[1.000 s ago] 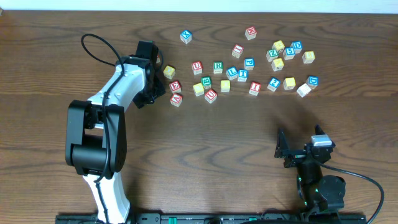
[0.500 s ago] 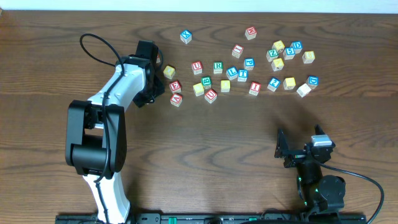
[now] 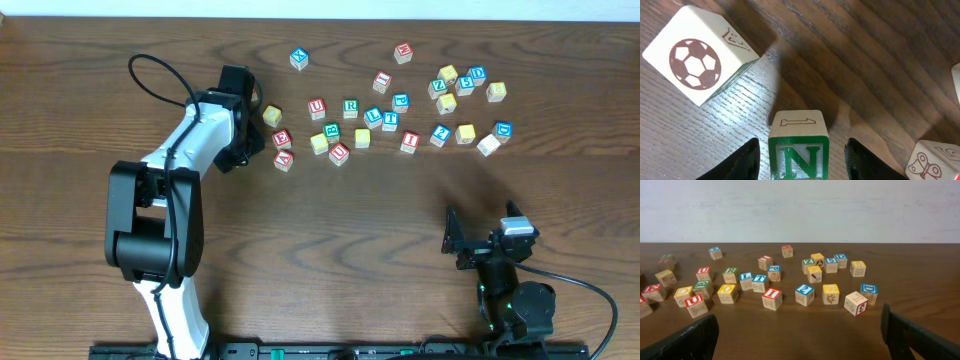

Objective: Spell out NEURIPS
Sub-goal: 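Lower the left gripper and grasp the green N block, then carry the green N block toward the table center with left gripper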

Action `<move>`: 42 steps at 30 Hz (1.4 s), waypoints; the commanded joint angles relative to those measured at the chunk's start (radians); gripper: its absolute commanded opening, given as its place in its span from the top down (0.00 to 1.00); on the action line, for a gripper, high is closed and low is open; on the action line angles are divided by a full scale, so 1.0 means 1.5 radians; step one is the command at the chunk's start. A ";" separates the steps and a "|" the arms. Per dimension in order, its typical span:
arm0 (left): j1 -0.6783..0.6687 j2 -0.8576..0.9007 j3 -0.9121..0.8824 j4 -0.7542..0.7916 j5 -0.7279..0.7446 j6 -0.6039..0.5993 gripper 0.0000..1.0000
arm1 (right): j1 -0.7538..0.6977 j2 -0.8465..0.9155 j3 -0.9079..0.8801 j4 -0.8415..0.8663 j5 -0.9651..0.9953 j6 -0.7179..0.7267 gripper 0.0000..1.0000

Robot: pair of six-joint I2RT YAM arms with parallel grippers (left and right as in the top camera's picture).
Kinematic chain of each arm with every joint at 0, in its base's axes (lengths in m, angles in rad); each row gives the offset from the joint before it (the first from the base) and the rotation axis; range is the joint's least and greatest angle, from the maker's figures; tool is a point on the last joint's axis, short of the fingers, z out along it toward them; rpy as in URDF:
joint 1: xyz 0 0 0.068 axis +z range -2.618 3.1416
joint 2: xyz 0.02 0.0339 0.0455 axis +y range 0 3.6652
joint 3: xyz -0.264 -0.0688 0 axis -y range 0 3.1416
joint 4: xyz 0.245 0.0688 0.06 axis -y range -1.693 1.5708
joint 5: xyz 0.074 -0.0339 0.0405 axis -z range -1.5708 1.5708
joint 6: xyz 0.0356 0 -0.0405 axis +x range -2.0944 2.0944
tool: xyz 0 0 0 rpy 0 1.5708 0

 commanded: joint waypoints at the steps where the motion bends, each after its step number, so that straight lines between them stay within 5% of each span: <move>1: -0.001 0.005 -0.023 0.009 -0.018 -0.011 0.47 | 0.004 -0.004 -0.001 -0.003 -0.001 0.006 0.01; 17: -0.001 0.005 -0.026 0.028 -0.018 -0.011 0.53 | 0.004 -0.004 -0.001 -0.003 -0.002 0.006 0.01; 31: -0.001 0.005 -0.026 0.038 -0.018 -0.005 0.89 | 0.004 -0.004 -0.001 -0.003 -0.002 0.006 0.01; 42: -0.002 -0.121 0.000 0.024 -0.016 0.161 0.91 | 0.004 -0.003 -0.001 -0.003 -0.002 0.006 0.01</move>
